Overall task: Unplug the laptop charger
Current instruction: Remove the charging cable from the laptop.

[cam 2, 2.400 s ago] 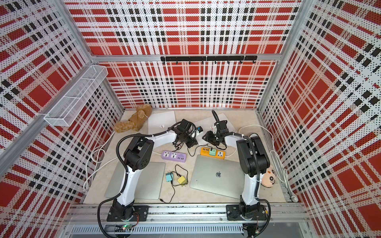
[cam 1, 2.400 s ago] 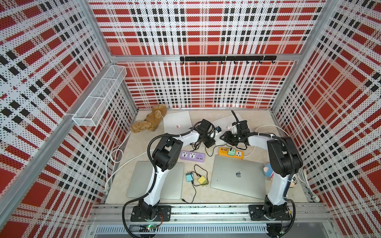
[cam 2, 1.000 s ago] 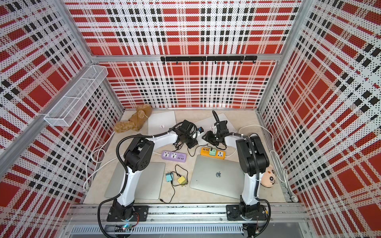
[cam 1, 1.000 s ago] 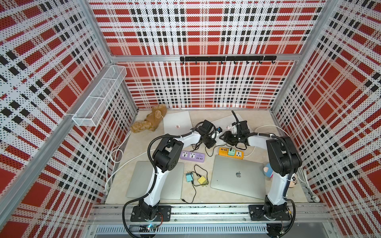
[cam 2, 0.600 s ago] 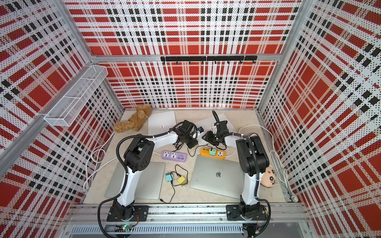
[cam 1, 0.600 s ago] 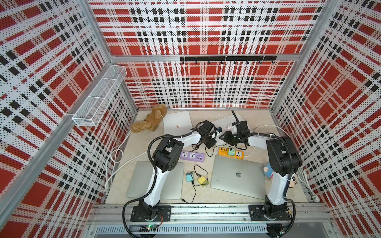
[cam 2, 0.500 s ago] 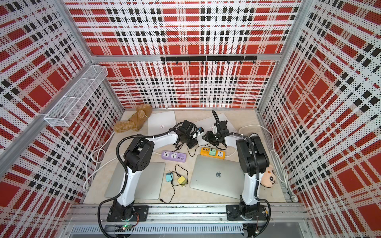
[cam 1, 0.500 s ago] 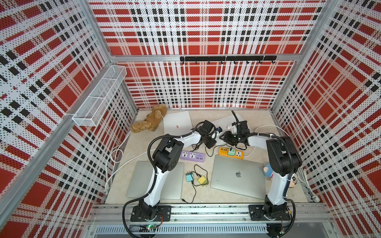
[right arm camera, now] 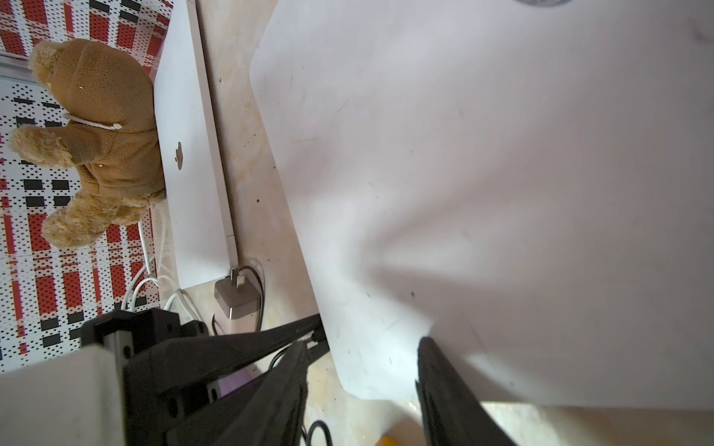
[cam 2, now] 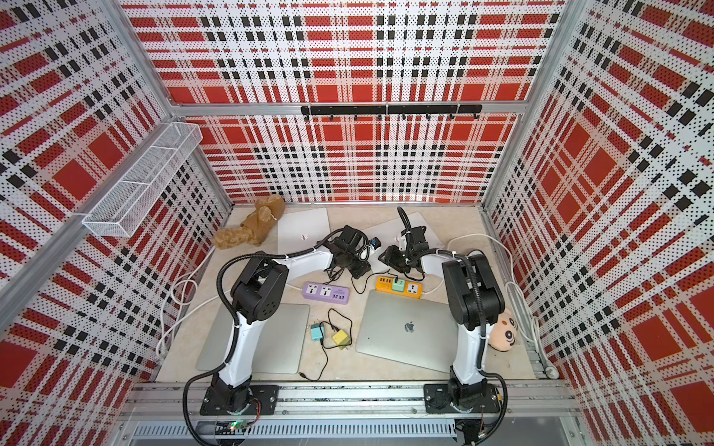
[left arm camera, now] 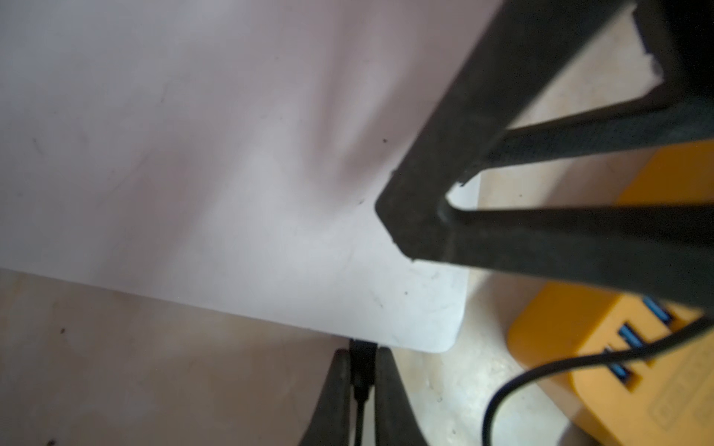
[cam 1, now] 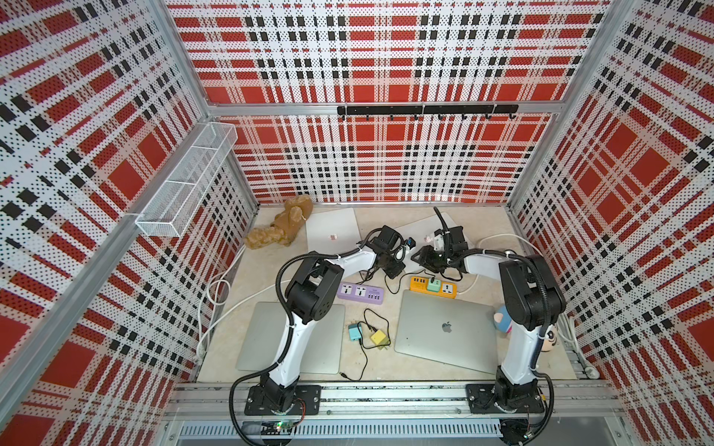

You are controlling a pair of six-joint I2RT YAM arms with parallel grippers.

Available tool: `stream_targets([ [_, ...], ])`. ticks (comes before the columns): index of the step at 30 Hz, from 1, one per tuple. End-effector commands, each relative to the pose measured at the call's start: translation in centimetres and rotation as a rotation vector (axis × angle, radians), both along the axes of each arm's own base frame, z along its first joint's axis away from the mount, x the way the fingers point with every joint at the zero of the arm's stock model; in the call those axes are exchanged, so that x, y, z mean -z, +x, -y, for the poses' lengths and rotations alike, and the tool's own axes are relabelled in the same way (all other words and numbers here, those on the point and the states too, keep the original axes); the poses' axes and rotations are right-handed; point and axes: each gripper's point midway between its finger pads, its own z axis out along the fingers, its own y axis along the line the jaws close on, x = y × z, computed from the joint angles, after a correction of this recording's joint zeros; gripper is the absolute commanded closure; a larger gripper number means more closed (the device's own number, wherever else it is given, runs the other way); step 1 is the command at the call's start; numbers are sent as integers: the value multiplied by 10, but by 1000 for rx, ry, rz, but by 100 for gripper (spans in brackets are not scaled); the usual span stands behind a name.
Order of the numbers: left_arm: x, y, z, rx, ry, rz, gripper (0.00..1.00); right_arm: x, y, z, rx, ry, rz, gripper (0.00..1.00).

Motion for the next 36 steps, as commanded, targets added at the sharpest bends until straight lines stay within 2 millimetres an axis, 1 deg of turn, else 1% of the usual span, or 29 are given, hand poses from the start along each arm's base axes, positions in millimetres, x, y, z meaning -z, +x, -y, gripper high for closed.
stream_targets([
  [1,-3,-4,-26,-24,93,12,90,23,-15,18,30,-69,-77,51],
  [7,-5,-3,-33,-18,136,50,89,25,-15,18,32,-73,-80,51],
  [12,-3,-2,-32,-55,83,-3,89,25,-16,19,34,-80,-81,51],
  [16,-2,-3,-30,-72,54,-28,90,29,-16,20,36,-86,-90,51],
  [22,-6,0,-33,-103,45,-30,90,29,-16,22,42,-88,-91,51],
  [30,-9,0,-42,-100,86,5,90,33,-17,25,45,-92,-101,51],
  [34,-15,0,-38,-94,65,7,90,28,-16,23,38,-76,-92,51],
  [36,-20,-1,-34,-91,44,10,84,21,-15,20,27,-64,-81,51],
])
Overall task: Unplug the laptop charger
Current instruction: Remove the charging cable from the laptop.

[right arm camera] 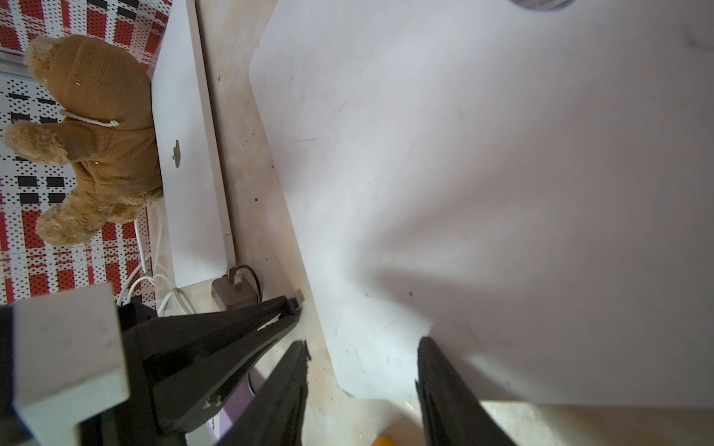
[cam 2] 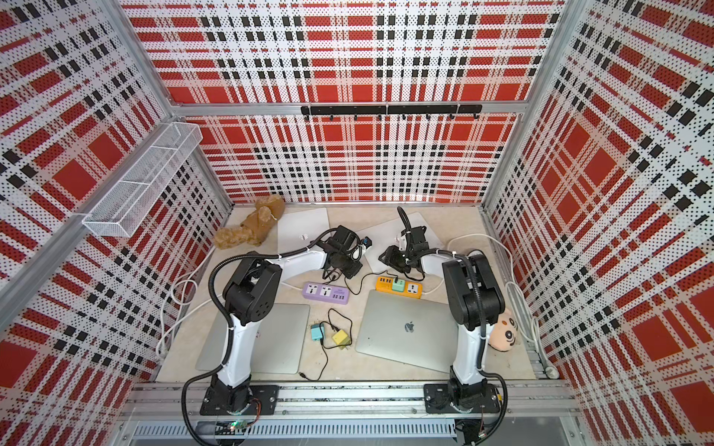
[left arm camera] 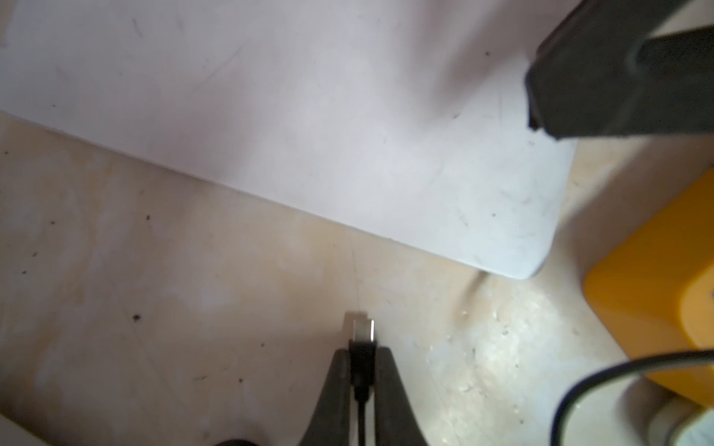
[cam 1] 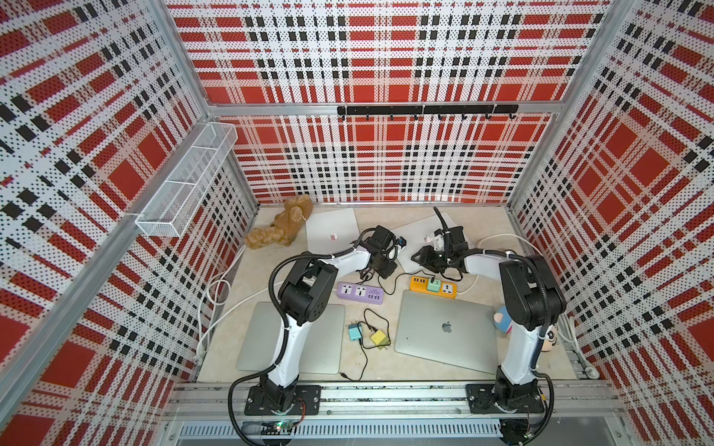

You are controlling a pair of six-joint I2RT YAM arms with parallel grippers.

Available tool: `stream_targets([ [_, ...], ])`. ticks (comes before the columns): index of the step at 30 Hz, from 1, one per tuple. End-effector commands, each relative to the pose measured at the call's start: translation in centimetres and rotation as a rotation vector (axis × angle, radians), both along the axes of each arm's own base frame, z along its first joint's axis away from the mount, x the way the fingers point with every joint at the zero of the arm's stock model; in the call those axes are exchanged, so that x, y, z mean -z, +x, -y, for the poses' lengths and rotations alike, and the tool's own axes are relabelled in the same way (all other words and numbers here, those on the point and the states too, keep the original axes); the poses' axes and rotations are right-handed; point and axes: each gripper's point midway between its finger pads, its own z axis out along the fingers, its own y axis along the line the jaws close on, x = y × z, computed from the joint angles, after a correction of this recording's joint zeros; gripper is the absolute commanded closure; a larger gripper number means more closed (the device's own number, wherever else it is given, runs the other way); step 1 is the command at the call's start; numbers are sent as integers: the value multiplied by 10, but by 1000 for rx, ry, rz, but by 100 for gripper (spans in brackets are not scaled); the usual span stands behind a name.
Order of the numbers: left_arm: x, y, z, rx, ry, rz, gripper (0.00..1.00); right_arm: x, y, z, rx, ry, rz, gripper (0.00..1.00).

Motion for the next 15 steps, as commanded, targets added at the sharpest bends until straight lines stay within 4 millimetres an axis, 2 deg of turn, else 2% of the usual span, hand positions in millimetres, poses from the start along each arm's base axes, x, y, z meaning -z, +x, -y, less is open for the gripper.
stream_targets([
  [1,-24,-1,2,6,-40,28,82,16,-14,18,31,-51,-80,51],
  [7,-50,3,11,-4,-109,80,68,-18,-11,18,27,-47,-20,50],
  [11,-69,4,13,-14,-144,114,67,-43,-12,23,37,-68,20,50],
  [15,-86,-2,14,-19,-193,129,68,-66,-15,36,74,-126,60,49],
])
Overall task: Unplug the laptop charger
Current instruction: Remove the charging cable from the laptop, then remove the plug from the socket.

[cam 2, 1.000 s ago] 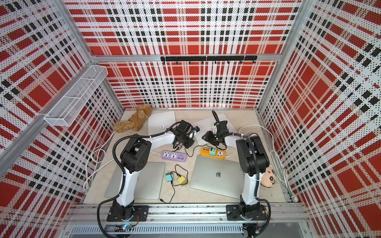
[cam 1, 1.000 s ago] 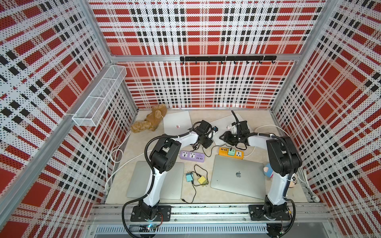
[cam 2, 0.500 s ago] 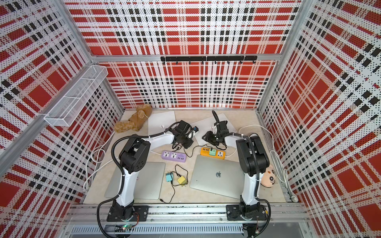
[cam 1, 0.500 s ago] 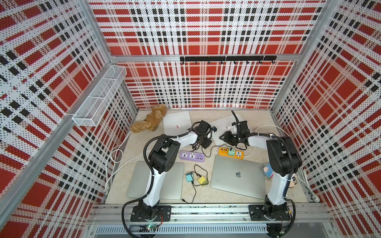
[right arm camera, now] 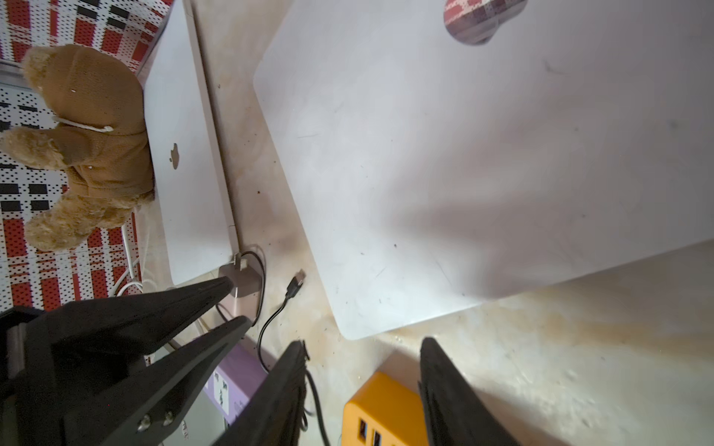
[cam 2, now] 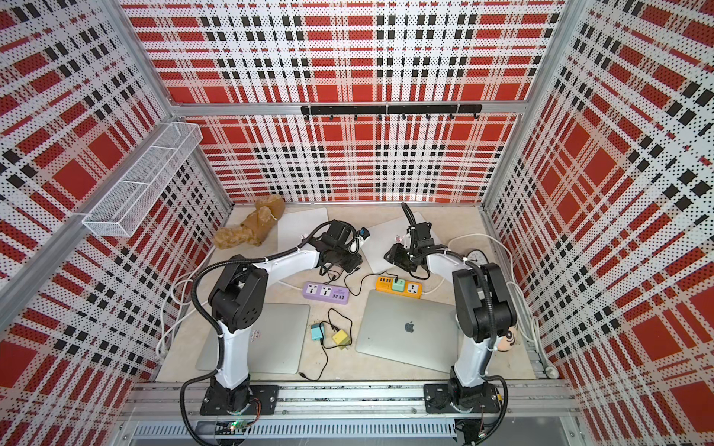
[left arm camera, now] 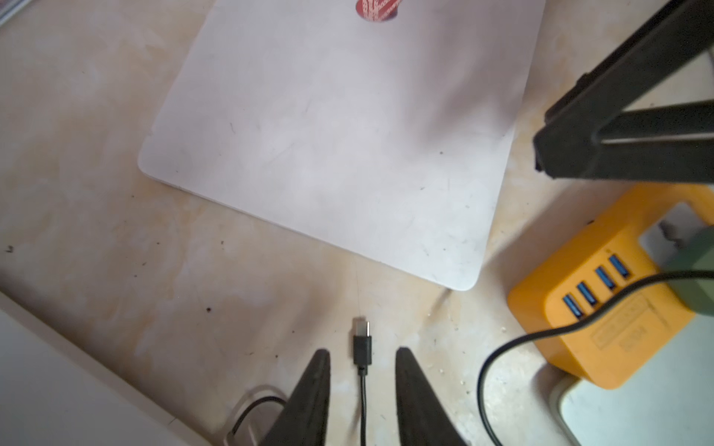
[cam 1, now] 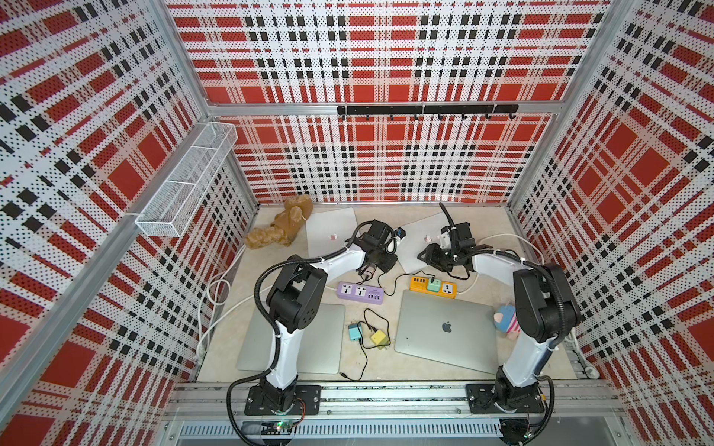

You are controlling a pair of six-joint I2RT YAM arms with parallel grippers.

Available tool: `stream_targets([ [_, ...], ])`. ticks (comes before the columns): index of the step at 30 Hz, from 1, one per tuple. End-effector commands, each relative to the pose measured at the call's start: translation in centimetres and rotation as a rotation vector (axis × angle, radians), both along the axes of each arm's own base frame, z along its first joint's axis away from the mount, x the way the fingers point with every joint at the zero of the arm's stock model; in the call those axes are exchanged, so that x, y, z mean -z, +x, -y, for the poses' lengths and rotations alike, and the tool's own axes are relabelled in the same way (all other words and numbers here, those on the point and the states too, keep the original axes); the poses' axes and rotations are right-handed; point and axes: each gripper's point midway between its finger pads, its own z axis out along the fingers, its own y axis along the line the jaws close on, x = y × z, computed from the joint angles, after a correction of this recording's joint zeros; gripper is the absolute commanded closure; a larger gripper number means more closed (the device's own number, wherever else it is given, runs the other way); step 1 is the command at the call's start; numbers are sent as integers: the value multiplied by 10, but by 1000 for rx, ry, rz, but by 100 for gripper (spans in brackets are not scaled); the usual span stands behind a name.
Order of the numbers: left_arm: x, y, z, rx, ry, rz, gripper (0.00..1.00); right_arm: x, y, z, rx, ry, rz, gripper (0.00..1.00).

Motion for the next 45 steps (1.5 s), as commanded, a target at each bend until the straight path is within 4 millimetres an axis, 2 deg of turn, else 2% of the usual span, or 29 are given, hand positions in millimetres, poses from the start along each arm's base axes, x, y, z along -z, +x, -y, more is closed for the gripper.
stream_targets([
  [1,-31,-6,7,0,-91,35,68,-32,-1,19,48,-72,64,49],
  [10,-60,-33,7,-37,-260,36,69,-78,-34,53,150,-171,146,48],
  [15,-70,-52,4,-46,-322,45,70,-90,-60,69,192,-200,166,47],
  [23,-71,-80,7,-59,-395,26,72,-81,-98,74,211,-204,147,47],
  [31,-56,-103,18,-85,-478,-38,79,-62,-118,67,204,-236,121,47],
  [45,-28,-102,42,-94,-547,-196,94,-40,-137,67,228,-331,116,46],
])
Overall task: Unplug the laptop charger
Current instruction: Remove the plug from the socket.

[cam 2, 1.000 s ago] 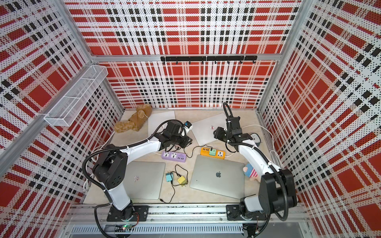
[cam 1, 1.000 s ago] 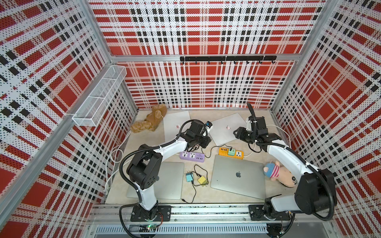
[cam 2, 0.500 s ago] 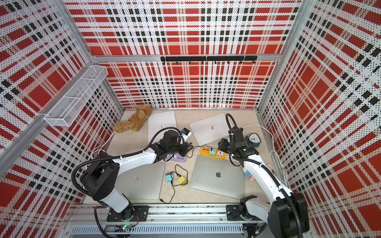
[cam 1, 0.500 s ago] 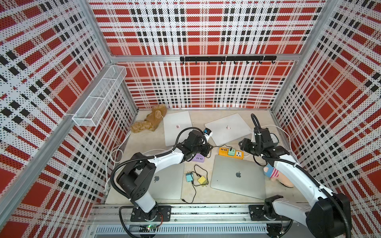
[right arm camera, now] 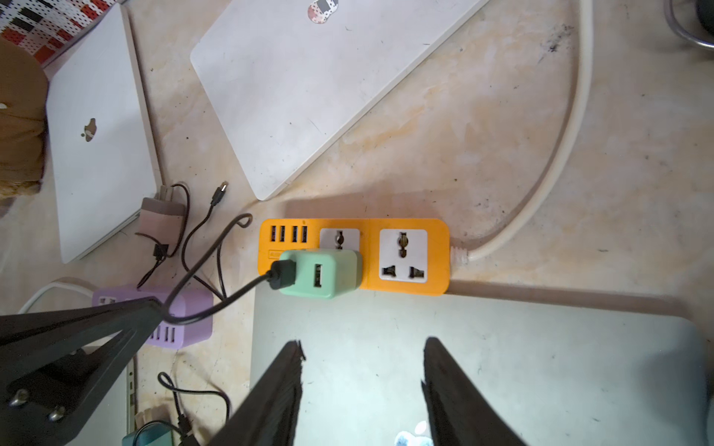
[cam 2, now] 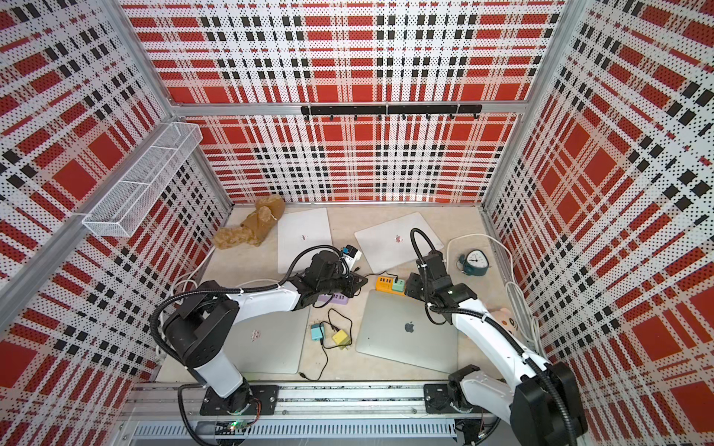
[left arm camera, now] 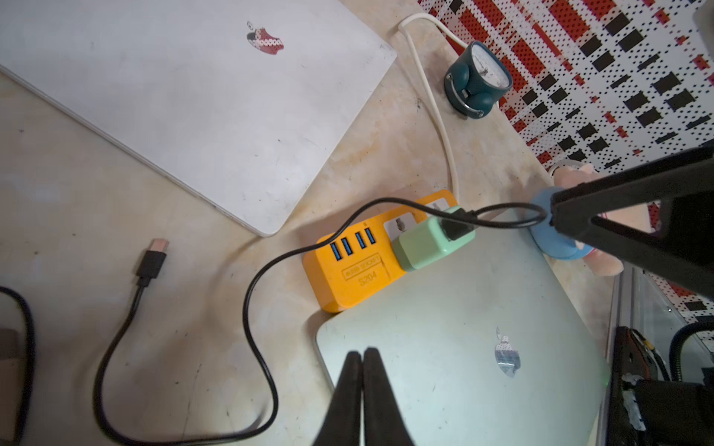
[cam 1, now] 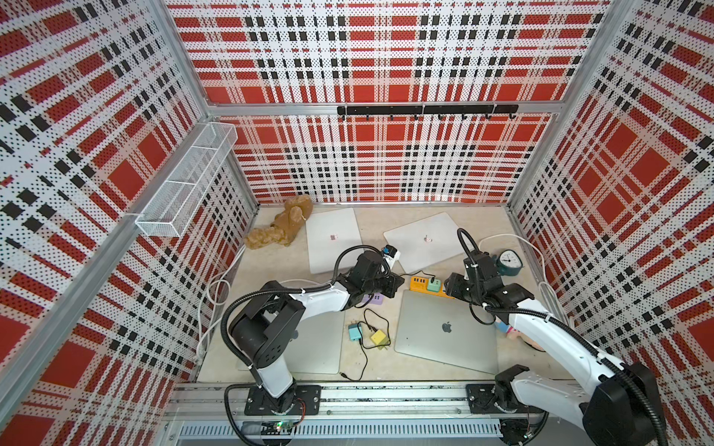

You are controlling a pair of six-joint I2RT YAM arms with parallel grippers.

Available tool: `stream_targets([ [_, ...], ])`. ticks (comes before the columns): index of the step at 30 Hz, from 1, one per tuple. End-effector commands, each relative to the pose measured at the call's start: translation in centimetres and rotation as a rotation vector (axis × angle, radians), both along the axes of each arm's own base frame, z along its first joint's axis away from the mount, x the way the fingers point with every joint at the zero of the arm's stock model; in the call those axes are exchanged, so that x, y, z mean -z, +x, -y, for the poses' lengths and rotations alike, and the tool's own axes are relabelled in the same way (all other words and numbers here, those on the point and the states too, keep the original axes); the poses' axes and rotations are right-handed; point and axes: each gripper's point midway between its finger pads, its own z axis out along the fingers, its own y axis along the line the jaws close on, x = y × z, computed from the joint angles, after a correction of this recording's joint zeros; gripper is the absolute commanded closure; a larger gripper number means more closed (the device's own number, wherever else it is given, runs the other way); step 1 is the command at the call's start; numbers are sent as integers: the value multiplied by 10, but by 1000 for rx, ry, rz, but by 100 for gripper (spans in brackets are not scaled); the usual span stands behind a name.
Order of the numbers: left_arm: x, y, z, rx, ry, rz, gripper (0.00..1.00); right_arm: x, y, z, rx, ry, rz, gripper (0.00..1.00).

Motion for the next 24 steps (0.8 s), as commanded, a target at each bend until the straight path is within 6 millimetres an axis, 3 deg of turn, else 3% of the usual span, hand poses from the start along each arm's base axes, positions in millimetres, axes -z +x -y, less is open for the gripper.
stream_targets([
  [1,-9,7,15,15,-55,-8,95,-2,-2,4,36,-17,26,46],
  [16,19,35,48,-8,-36,-176,100,18,-1,-14,0,-39,5,46],
  [24,36,39,54,-10,-7,-228,100,25,4,-20,-9,-54,-8,46],
])
